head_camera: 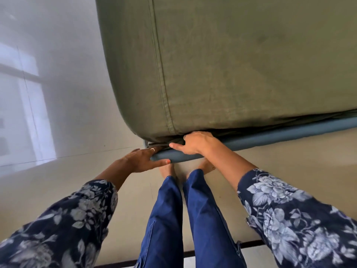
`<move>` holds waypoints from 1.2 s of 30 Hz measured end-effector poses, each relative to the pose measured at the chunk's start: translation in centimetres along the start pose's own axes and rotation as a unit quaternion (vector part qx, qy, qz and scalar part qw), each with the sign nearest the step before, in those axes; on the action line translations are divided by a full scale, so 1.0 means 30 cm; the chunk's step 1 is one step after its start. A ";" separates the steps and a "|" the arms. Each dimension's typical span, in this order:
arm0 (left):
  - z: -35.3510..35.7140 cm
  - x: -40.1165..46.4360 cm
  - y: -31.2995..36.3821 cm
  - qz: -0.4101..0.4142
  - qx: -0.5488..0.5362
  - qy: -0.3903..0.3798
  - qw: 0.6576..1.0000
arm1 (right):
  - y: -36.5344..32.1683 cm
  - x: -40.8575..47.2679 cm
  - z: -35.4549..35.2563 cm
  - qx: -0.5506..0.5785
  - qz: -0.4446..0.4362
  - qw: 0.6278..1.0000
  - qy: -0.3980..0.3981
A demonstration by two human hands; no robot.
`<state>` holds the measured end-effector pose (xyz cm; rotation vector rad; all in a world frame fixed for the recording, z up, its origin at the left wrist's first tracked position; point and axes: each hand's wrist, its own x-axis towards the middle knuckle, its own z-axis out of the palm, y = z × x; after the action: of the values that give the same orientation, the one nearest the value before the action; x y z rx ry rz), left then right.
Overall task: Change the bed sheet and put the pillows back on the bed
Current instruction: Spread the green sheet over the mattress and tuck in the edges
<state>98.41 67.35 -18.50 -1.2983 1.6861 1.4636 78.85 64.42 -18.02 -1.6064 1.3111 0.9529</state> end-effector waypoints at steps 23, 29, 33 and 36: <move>-0.055 -0.019 0.280 -0.008 0.245 0.048 0.968 | 0.170 -0.186 0.022 0.098 0.044 0.991 0.075; -0.084 0.028 0.588 0.097 0.269 0.046 0.957 | 0.527 -0.324 0.008 0.210 0.108 0.955 0.181; -0.087 0.101 0.800 0.127 0.300 0.053 0.944 | 0.778 -0.371 0.060 0.272 0.119 0.909 0.291; -0.065 0.171 0.960 0.135 0.297 0.059 0.943 | 0.957 -0.406 0.123 0.286 0.140 0.867 0.384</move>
<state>70.70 62.19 -10.46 -0.8552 2.2264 0.8948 48.36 69.05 -12.08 -1.3550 2.1634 -0.0205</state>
